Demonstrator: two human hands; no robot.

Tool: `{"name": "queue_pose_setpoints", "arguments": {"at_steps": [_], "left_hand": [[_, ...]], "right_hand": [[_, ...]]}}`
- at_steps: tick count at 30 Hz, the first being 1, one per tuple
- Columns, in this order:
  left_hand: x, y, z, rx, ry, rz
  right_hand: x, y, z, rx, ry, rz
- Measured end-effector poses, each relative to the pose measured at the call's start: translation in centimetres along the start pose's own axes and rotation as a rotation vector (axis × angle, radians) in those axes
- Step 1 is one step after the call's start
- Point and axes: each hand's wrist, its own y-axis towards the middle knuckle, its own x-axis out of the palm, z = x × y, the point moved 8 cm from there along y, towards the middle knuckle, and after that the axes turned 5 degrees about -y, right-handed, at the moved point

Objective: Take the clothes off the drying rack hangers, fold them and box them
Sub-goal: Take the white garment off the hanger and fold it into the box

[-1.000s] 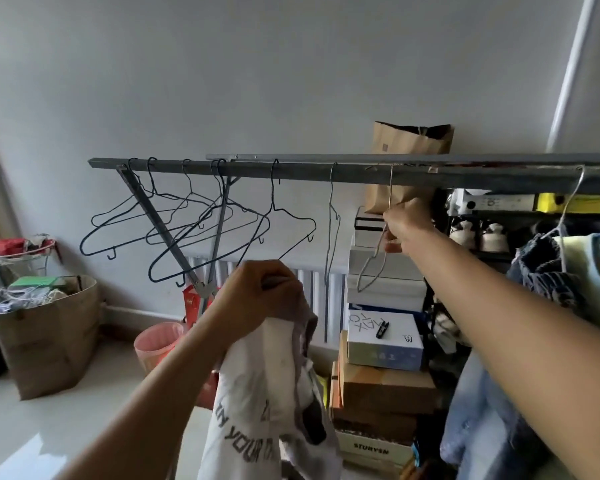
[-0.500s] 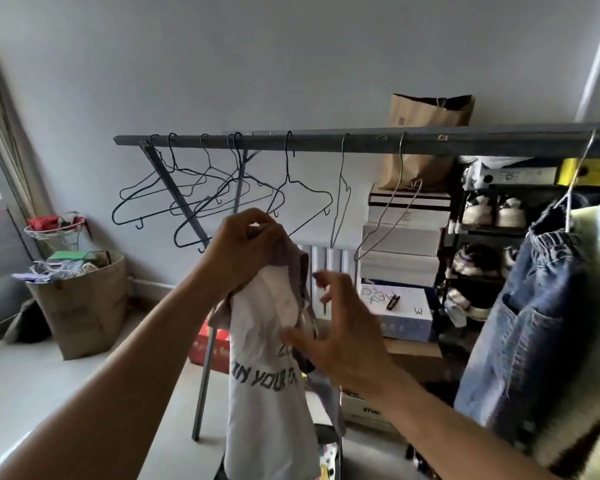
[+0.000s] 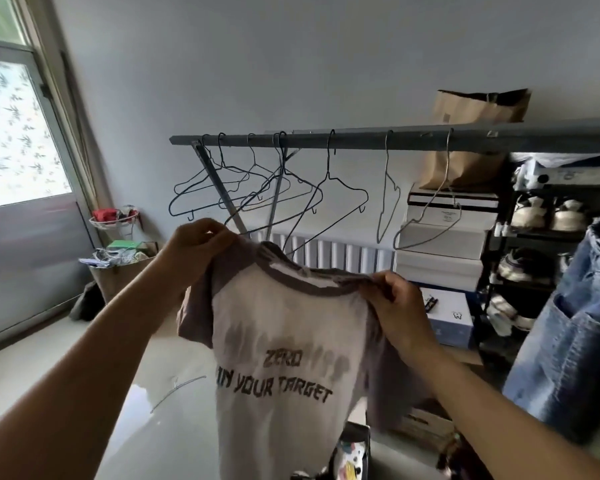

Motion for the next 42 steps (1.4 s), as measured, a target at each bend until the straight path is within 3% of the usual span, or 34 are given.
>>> {"name": "queue_pose_setpoints", "arguments": {"at_steps": [6, 8, 12, 21, 27, 35, 42], "left_hand": [[-1.3, -2.3, -4.1, -0.240, -0.212, -0.101], [-0.4, -3.6, -4.3, -0.309, -0.326, -0.197], [1.7, -5.0, -4.0, -0.272, -0.256, -0.454], [1.5, -3.5, -4.6, -0.185, -0.100, -0.078], [3.2, -3.2, -6.4, -0.245, 0.150, 0.138], [10.0, -5.7, -4.4, -0.306, -0.191, 0.095], [11.9, -7.3, -3.2, -0.371, -0.484, -0.098]], "right_hand": [[-1.3, 1.9, -4.0, -0.072, -0.026, -0.122], [-1.5, 2.1, -4.9, -0.094, -0.028, -0.161], [-2.3, 2.5, -5.5, -0.161, -0.094, -0.176], [-2.3, 2.9, -3.5, -0.081, -0.087, -0.118], [-0.4, 3.0, -1.3, 0.066, -0.314, 0.004], [5.2, 0.0, -3.2, -0.087, -0.370, -0.058], [5.8, -0.8, -3.6, -0.105, -0.441, -0.120]]}}
